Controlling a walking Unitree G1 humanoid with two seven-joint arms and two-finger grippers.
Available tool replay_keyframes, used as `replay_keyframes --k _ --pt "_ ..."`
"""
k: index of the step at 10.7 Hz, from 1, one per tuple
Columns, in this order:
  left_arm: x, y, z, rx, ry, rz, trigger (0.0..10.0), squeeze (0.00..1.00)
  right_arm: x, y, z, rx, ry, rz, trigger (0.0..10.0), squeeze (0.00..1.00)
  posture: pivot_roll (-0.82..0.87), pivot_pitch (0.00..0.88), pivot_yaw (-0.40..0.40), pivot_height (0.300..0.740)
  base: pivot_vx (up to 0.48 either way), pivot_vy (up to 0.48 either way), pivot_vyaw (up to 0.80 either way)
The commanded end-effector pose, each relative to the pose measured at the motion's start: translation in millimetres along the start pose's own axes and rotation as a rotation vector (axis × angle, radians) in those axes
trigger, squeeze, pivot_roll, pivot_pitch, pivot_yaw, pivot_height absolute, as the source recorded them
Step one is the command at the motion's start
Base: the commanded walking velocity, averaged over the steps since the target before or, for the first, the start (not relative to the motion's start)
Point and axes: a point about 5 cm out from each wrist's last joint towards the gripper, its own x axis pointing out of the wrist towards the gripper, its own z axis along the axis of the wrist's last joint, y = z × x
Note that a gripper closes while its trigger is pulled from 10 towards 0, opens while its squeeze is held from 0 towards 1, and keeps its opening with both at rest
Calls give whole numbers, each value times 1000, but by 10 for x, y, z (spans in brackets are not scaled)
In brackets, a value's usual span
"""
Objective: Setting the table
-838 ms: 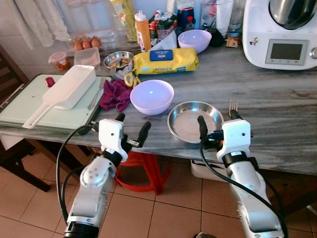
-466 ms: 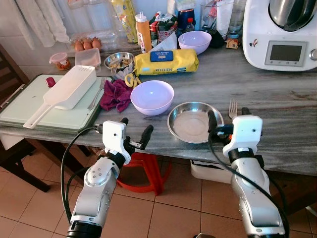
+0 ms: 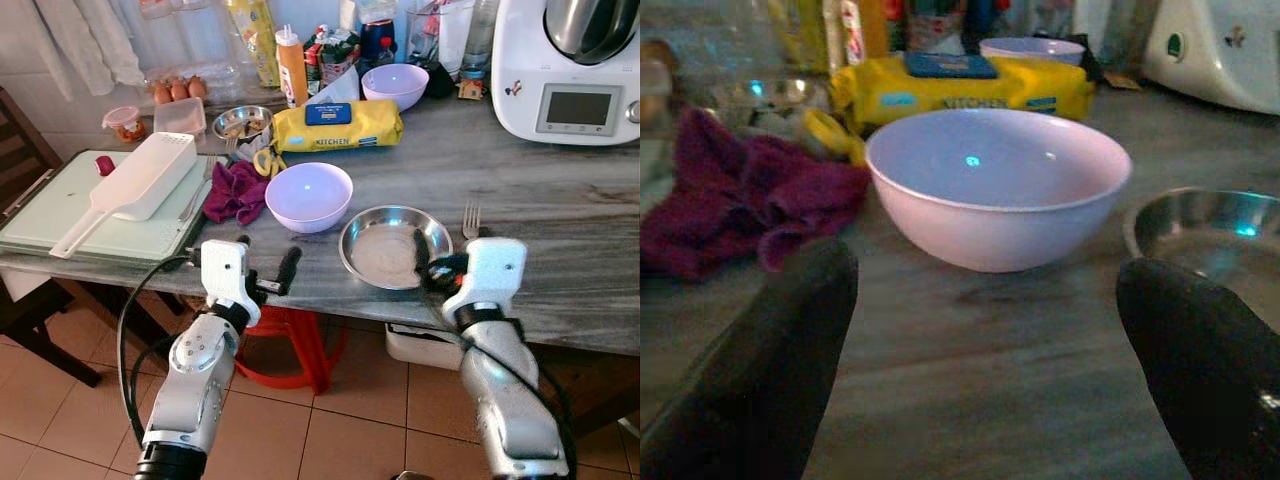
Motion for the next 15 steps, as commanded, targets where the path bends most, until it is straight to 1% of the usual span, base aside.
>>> replay_keyframes --k 1,2,3,4,5,6,8,11,12,15 --pt "2 44 15 23 -3 17 10000 0 24 34 -24 -13 26 10 10000 0 -189 41 124 740 0 0 0" --pt "7 37 19 28 -6 15 10000 0 36 51 -26 -23 9 40 10000 0 -189 42 125 740 0 0 0" --pt "-1 85 14 44 -15 75 10000 0 34 -13 -42 -20 3 -54 10000 0 -190 41 122 740 0 0 0" --pt "-5 94 10 44 -15 84 10000 0 30 -15 -46 -10 8 -42 10000 0 -189 39 121 740 0 0 0" --pt "-14 106 0 60 -12 100 10000 0 0 10 -44 40 13 6 10000 0 -188 38 121 740 0 0 0" --pt "-14 105 -5 62 -11 100 10000 0 -2 16 -38 35 9 15 10000 0 -189 38 120 740 0 0 0" --pt "1 99 -11 65 -9 105 10000 0 26 12 -70 21 41 -11 10000 0 -189 36 119 740 0 0 -800" --pt "10 91 -25 73 -7 115 10000 0 33 -6 -67 9 35 -17 10000 0 -193 35 115 740 0 0 -788" --pt "9 93 -34 80 -3 128 10000 0 38 2 -37 -9 9 -18 10000 0 -192 37 112 740 0 0 0" --pt "7 97 -48 92 12 142 10000 0 46 -14 -15 18 -23 -42 10000 0 -190 41 108 740 0 0 0"
